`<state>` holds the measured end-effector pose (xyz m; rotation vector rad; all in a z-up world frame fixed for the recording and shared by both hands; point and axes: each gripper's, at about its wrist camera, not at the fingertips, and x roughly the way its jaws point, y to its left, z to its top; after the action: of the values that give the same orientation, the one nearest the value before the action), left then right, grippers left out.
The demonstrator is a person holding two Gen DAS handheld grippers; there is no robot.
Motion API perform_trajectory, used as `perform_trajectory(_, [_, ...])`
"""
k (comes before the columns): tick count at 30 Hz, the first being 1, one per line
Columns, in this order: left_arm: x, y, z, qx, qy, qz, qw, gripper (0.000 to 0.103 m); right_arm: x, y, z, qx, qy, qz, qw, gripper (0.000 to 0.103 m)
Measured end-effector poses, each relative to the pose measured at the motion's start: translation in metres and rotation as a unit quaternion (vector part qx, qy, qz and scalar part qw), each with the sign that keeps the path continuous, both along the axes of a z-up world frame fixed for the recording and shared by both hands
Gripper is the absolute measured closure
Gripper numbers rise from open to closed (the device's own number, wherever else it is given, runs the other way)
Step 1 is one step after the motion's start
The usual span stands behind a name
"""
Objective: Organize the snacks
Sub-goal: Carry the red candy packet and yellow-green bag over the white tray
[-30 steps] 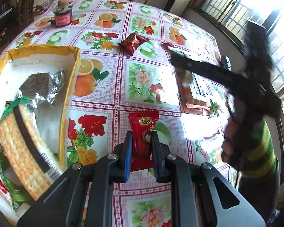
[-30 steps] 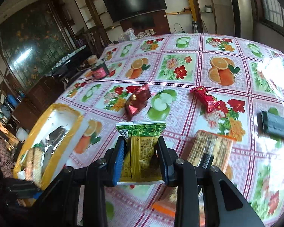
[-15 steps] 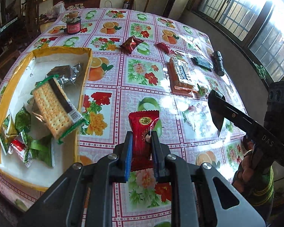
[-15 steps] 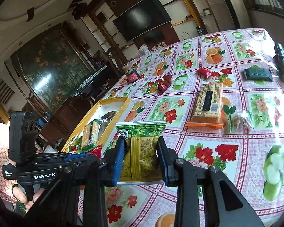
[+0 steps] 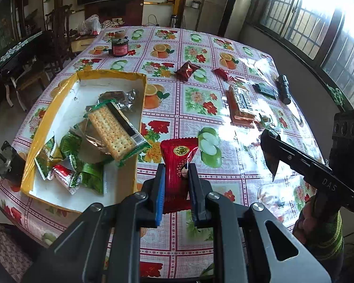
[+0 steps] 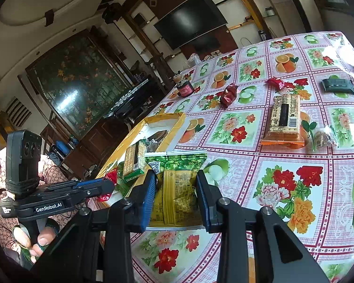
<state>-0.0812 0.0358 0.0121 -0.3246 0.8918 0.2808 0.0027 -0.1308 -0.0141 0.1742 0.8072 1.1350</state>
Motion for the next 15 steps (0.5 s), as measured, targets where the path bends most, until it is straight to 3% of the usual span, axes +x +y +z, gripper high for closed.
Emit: perform_trajectory(15, [-0.036, 0.059, 0.000, 0.035, -0.001, 0.086, 0.9957, 0.083, -0.014, 0.022, -0.001, -0.020, -0.007, 0.021, 1.000, 0.070])
